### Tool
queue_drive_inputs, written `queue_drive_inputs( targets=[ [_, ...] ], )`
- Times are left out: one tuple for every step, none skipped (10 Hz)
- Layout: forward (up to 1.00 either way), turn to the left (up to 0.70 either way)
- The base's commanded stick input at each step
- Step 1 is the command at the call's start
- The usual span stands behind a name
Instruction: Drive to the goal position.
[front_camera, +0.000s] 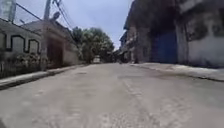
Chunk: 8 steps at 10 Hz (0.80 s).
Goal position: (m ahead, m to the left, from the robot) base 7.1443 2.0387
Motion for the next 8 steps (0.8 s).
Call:
queue_drive_inputs(
  targets=[
    [1.00,0.01],
    [1.00,0.01],
    [1.00,0.01],
    [1.00,0.01],
    [1.00,0.01],
    [1.00,0.01],
    [1.00,0.01],
    [1.00,0.01]
  ],
)
